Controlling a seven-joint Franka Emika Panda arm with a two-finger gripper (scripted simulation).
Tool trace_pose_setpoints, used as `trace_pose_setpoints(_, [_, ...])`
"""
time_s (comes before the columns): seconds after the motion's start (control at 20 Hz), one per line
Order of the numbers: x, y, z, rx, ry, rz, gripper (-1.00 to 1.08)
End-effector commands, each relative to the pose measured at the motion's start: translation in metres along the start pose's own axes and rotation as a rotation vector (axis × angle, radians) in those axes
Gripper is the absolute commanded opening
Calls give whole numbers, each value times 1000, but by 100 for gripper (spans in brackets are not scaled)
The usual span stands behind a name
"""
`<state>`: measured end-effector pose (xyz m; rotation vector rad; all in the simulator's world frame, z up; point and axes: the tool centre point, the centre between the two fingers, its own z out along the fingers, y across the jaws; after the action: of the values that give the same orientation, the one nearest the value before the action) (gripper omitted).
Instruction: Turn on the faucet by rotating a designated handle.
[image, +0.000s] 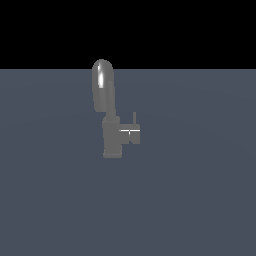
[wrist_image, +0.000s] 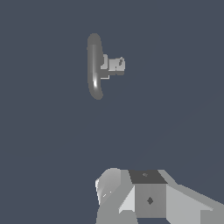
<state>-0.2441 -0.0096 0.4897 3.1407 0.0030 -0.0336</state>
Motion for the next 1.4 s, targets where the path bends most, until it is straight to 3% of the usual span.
trace_pose_setpoints(0.0, [6, 0, 2, 14, -15, 14, -100])
trace_pose_setpoints(0.45, [41, -1, 13, 106, -108, 108, -100])
trace_pose_setpoints(1.35, [138, 8, 66, 383, -387, 387, -100])
